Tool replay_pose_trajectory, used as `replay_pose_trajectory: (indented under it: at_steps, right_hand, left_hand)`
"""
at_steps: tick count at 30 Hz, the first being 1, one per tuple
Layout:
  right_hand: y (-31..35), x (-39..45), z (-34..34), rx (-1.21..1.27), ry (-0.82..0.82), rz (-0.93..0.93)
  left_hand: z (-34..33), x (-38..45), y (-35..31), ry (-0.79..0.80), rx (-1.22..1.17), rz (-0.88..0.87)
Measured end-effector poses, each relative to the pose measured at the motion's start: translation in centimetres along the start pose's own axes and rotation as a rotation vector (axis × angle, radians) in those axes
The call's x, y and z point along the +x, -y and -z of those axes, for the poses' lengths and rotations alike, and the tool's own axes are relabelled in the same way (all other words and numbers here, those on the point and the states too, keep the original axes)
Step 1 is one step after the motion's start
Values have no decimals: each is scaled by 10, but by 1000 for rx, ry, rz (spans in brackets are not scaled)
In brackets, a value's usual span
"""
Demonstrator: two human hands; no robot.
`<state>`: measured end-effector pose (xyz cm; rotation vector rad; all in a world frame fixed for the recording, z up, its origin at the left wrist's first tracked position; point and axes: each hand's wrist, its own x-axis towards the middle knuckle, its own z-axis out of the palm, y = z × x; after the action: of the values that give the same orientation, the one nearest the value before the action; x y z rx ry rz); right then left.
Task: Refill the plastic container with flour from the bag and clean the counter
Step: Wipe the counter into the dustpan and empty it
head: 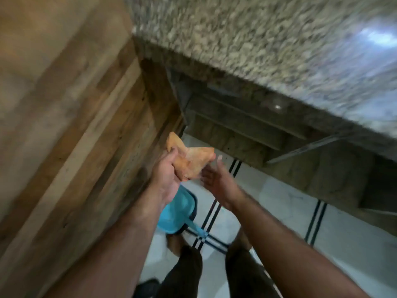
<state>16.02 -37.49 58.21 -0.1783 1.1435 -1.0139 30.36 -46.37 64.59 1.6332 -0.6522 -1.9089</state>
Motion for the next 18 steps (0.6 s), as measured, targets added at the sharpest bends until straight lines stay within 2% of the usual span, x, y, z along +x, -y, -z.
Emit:
replay_pose_trajectory:
  at_steps: [3,5,8,11,15,18]
  right_hand:
    - [123,-75,-3,-23,19,294]
    - [188,-116,5,-10,-64,412]
    - [262,-165,16,-157,-220,548]
    - [316,-201,31,-263,-307,633]
    - [353,-206,64,-233,-458,618]
    - [356,-190,101,-315,-590,418]
  left_hand:
    - [-76,-50,-61,209,15,-102]
    - [-126,-79,-98,250,73,-216]
    - [-194,-110,-139,201,257,-357]
    - [-257,-121,-159,135,471,-456]
    - [-319,-110,-177,-43,749,-647]
    - [-329,-94,-165,-199,1136,-696]
